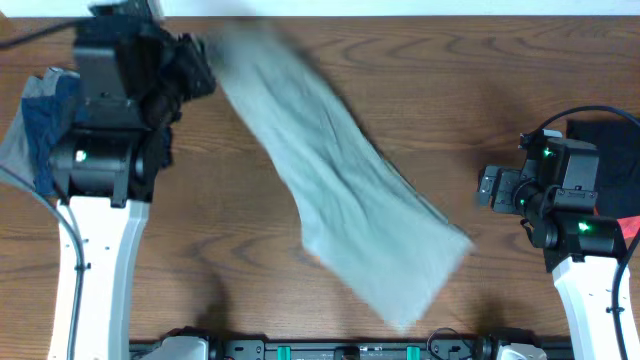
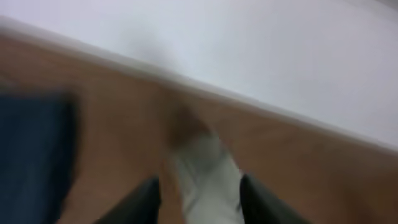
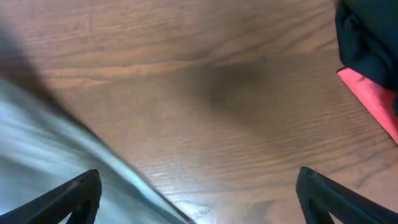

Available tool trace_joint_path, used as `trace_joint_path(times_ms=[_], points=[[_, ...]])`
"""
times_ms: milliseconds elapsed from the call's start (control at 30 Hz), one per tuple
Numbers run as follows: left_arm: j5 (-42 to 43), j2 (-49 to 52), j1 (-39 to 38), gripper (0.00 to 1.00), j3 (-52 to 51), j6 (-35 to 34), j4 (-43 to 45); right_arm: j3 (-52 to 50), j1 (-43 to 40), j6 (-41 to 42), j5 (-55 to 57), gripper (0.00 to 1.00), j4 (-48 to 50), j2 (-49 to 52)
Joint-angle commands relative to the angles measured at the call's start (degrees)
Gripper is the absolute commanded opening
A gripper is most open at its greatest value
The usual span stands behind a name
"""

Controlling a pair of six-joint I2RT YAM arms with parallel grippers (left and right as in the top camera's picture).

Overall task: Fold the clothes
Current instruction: 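Grasp the khaki pants with the left gripper and drag them to center, then grasp the pants waistband with left gripper and a leg hem with right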

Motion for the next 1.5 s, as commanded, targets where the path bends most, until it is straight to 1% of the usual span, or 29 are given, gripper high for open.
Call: trace_joint_path(times_ms=[0,133,267,367,400,500,567,633,667,700,767,833,933,1167,1233,1300,1333,1367,1400,1433,1467], points=[[-14.49,3.82,0.31,0.45,-0.55,1.66,-6.29,0.94,-0.7,0.48,0.57,0.99,-0.07,0.07],[-14.8,8.55,0.28,0.45,-0.55,1.4,-13.07,0.94,-0.7,0.48,-2.08,0.99,-0.87,0.15],[-11.28,13.11,0.31,0.46,-0.55,1.42,-14.97,0.92,-0.7,0.5,-7.96,0.99,-5.22,0.42],[-10.54,16.22,0.28,0.62,-0.55,1.49,-14.4,0.92,-0.7,2.27,-10.93,0.92,-10.19,1.14],[-9.79,17.27,0.28,0.66,-0.55,2.01,-14.14,0.9,-0.7,3.98,-11.43,0.9,-11.87,1.46],[-2.51,21.29,0.28,0.71,-0.55,8.52,-12.09,0.87,-0.7,9.14,-12.09,0.89,-17.64,3.1],[2.19,24.3,0.28,0.74,-0.55,12.04,-11.21,0.63,-0.7,11.63,-12.09,0.91,-20.15,4.37],[3.98,27.45,0.28,0.77,-0.55,12.94,-10.84,0.04,-0.7,13.33,-11.8,0.94,-21.86,5.7],[4.0,28.85,0.28,0.78,-0.55,12.96,-10.8,-0.35,-0.7,14.27,-11.5,0.98,-22.23,6.32],[4.0,30.49,0.28,0.78,-0.55,13.16,-10.78,-1.01,-0.7,15.39,-11.37,0.99,-22.34,6.99],[4.66,33.2,0.28,0.79,-0.55,14.23,-10.6,-2.64,-0.7,17.62,-11.41,0.99,-21.79,8.26],[6.95,35.78,0.28,0.79,-0.55,16.13,-10.27,-4.5,-0.7,19.02,-11.37,0.99,-20.52,9.33],[8.26,38.95,0.28,0.79,-0.55,16.98,-9.49,-8.0,-0.7,21.57,-9.84,0.99,-17.07,10.51],[8.48,43.25,0.28,0.79,-0.55,16.94,-8.55,-16.15,-0.7,24.13,-6.23,0.98,-7.26,11.76],[8.48,44.15,0.28,0.79,-0.55,16.92,-8.94,-17.99,-0.7,24.72,-6.25,0.92,-4.09,11.74],[8.63,44.94,0.26,0.79,-0.55,16.92,-9.64,-19.82,-0.7,24.7,-6.21,0.75,-0.74,11.74],[8.94,45.24,0.24,0.78,-0.55,16.94,-10.03,-20.61,-0.7,24.72,-6.03,0.64,0.57,11.76],[9.51,45.62,0.24,0.74,-0.55,16.94,-10.45,-21.51,-0.7,24.7,-6.03,0.51,2.38,11.76],[9.86,45.9,0.24,0.69,-0.55,16.92,-10.88,-22.4,-0.7,24.7,-6.03,0.42,4.44,11.76],[9.94,45.97,0.24,0.59,-0.55,16.92,-11.37,-23.28,-0.7,24.7,-6.05,0.33,6.95,11.76],[9.94,45.99,0.24,0.49,-0.55,16.92,-12.02,-24.04,-0.7,24.7,-6.03,0.2,9.6,11.76]])
